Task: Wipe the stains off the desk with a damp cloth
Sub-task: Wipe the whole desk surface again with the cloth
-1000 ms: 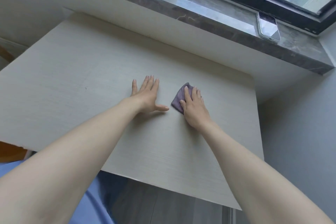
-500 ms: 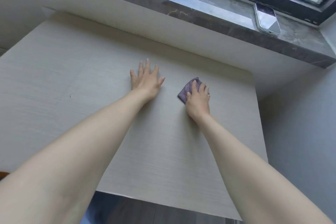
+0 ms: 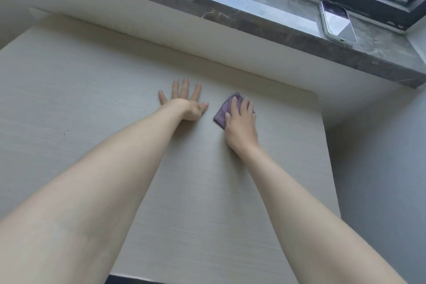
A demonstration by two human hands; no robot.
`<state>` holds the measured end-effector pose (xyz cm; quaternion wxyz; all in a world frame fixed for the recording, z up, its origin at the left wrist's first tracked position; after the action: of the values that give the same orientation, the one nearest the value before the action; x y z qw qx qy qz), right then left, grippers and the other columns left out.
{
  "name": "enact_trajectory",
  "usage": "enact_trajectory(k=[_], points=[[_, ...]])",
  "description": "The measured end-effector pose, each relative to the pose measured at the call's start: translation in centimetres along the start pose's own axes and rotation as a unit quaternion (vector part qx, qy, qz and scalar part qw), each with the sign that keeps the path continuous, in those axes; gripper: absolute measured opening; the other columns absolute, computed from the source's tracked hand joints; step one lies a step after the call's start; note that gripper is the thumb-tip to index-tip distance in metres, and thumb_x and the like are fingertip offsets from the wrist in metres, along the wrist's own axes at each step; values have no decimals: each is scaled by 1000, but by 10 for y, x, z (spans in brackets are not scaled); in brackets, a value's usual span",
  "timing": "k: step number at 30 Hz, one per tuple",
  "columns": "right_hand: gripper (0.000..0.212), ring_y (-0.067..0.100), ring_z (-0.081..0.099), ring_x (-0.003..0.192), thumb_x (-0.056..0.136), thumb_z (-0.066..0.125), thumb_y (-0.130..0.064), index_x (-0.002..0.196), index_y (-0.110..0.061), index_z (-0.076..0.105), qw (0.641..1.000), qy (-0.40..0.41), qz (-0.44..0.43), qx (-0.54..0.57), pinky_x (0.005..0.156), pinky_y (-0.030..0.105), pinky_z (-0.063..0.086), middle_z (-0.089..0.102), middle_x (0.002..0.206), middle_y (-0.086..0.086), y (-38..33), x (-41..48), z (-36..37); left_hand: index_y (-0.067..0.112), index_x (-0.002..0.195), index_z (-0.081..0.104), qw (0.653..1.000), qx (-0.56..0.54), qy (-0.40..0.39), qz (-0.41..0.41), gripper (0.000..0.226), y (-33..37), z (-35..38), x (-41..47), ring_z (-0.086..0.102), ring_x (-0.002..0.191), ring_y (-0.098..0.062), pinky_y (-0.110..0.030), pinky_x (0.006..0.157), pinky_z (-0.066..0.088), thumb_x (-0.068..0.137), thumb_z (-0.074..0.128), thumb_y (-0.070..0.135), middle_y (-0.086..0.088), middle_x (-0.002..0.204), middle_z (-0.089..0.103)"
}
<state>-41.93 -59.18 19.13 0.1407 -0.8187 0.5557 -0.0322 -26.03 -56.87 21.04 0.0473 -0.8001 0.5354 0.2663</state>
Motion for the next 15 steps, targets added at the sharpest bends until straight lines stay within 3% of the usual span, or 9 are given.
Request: enact_trajectory(k=[4,9,13,15], points=[[54,29,-3,147,104,24,-28,152,-14,7,993,-47,-102,-24,118,38,2,-1,159,14,12,7,-6,35,148,-10,1000,0,2,-1,61,1,3,1,-23,143,-23,-62,109,-9,96,14,57,3,155,-25],[53,33,-5,146,103,24,-24,152,-9,7,1000,-3,25,-5,116,43,3,-2,157,19,1,21,-6,35,149,-9,1000,-9,9,1,61,2,5,3,-24,142,-23,-62,108,-11,97,15,55,3,155,-25],[54,31,-2,146,103,28,-26,152,-11,8,993,-68,-94,-34,116,41,5,0,158,16,16,28,-16,35,149,-8,1000,-9,10,2,60,1,4,2,-24,142,-24,-62,109,-10,97,15,55,2,155,-24],[53,30,1,146,103,30,-25,151,-11,13,995,-57,-68,-51,116,39,6,6,158,15,36,39,-28,35,148,-10,1000,-12,9,4,60,2,4,1,-26,142,-24,-62,109,-12,97,15,54,2,155,-26]])
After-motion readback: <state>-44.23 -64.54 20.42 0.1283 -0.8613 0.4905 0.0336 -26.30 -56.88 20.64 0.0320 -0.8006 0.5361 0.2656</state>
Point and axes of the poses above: each hand's wrist, its own x-axis towards the middle knuckle, its own z-axis out of the palm, y = z × x, the point moved 2 cm from there along x, towards the middle knuckle
